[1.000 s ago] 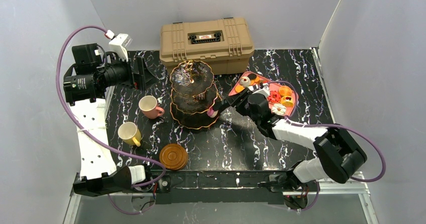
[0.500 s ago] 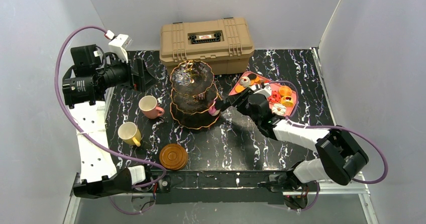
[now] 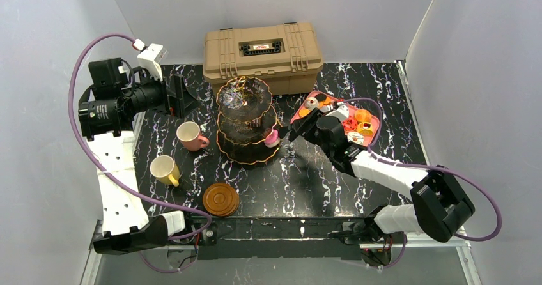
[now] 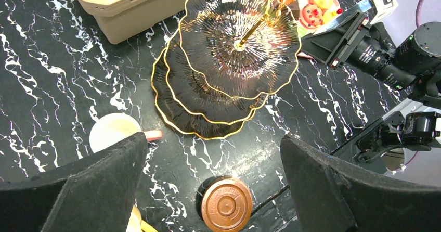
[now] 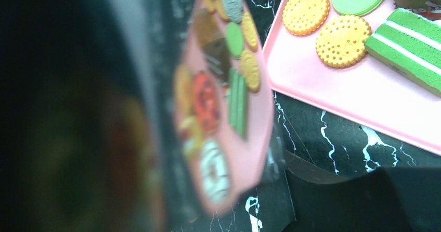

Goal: Serve the afternoon tea
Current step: Place the desert on the desert table, then pick up the desert from the tray, then place the desert on the desert table.

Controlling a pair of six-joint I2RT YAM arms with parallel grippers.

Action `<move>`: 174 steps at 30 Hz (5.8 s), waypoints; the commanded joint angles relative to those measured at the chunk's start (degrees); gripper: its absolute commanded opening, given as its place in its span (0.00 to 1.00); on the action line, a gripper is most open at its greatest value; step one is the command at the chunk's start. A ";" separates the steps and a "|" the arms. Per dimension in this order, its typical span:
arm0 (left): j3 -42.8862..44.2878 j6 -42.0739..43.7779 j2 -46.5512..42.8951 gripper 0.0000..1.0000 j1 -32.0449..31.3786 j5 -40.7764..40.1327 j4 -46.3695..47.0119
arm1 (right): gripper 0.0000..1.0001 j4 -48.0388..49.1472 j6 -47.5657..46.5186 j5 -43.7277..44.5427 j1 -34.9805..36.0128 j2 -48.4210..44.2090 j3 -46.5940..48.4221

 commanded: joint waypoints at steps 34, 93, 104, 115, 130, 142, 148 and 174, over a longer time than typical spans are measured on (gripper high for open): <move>1.88 -1.29 2.72 0.98 0.43 5.39 0.89 | 0.66 -19.40 -24.21 -11.29 -27.50 -4.31 11.21; 2.20 -1.84 1.71 0.99 0.38 4.91 1.92 | 0.10 -15.75 -28.30 -19.21 -24.74 -7.65 12.64; 1.95 -2.43 1.33 1.00 0.40 5.23 2.08 | 0.09 -11.90 -18.51 -21.07 -16.47 -5.35 19.62; 1.63 -2.35 0.84 0.99 0.36 5.57 2.10 | 0.09 -12.58 -17.67 -14.64 -4.05 0.72 27.18; 1.50 -1.87 0.02 0.99 0.42 5.27 2.16 | 0.11 -10.14 -10.54 -5.09 -0.11 5.23 28.32; 1.73 -1.45 0.18 0.99 0.42 4.71 2.06 | 0.44 -12.47 -9.94 -2.53 2.20 5.98 30.84; 1.78 -1.59 0.27 0.99 0.39 4.87 2.14 | 0.56 -13.57 -12.11 -1.56 2.20 4.39 30.81; 1.45 -1.86 0.56 0.99 0.39 5.39 2.09 | 0.68 -22.32 -18.66 -4.08 -17.57 -8.20 23.13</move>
